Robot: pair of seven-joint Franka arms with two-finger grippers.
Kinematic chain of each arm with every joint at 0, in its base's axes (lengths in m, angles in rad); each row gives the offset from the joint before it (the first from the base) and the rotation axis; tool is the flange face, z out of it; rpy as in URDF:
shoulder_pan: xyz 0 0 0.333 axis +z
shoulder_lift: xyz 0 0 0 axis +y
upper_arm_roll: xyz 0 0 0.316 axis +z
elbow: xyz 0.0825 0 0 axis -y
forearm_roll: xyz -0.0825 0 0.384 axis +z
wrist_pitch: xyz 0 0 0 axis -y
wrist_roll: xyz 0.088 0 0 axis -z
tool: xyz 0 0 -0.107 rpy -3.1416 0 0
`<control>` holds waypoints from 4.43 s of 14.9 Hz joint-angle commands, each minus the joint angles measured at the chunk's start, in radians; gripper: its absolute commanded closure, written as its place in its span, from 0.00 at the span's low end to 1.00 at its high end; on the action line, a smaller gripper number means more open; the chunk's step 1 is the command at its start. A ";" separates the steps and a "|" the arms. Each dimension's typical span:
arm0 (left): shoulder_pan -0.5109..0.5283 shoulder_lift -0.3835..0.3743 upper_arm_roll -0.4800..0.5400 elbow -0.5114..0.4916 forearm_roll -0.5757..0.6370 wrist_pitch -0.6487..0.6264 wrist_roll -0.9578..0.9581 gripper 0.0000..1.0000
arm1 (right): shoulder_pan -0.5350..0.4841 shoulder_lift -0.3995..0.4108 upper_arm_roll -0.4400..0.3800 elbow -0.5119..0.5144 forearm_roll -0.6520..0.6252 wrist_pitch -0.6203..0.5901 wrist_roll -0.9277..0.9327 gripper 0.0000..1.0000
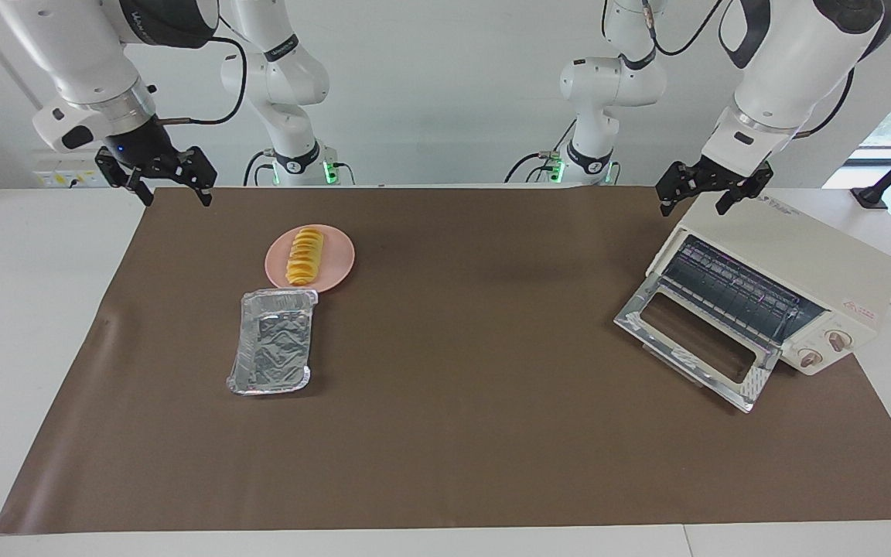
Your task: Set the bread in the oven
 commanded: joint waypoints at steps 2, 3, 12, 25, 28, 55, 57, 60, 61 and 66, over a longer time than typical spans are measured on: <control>0.010 -0.010 -0.003 -0.001 -0.017 0.005 0.007 0.00 | -0.008 0.002 0.011 0.003 -0.014 -0.011 -0.009 0.00; 0.010 -0.010 -0.003 -0.001 -0.017 0.005 0.007 0.00 | -0.005 -0.003 0.012 -0.011 -0.012 -0.012 -0.009 0.00; 0.010 -0.010 -0.003 -0.001 -0.017 0.005 0.007 0.00 | 0.165 -0.196 0.025 -0.460 0.072 0.169 0.141 0.00; 0.010 -0.010 -0.003 -0.001 -0.017 0.005 0.007 0.00 | 0.227 -0.124 0.025 -0.855 0.149 0.670 0.385 0.01; 0.010 -0.010 -0.003 -0.001 -0.017 0.005 0.007 0.00 | 0.228 -0.084 0.025 -0.890 0.149 0.770 0.445 0.02; 0.012 -0.010 -0.003 -0.001 -0.017 0.005 0.007 0.00 | 0.145 0.264 0.023 -0.195 0.146 0.524 0.272 1.00; 0.010 -0.012 -0.003 -0.001 -0.017 0.005 0.007 0.00 | 0.151 0.293 0.023 -0.195 0.121 0.576 0.258 1.00; 0.010 -0.010 -0.003 -0.001 -0.017 0.005 0.007 0.00 | 0.148 0.342 0.025 -0.195 0.060 0.636 0.226 1.00; 0.010 -0.010 -0.003 -0.001 -0.017 0.005 0.007 0.00 | 0.148 0.357 0.025 -0.198 0.060 0.649 0.205 1.00; 0.012 -0.010 -0.003 -0.001 -0.017 0.005 0.007 0.00 | 0.150 0.399 0.026 -0.209 0.062 0.662 0.201 1.00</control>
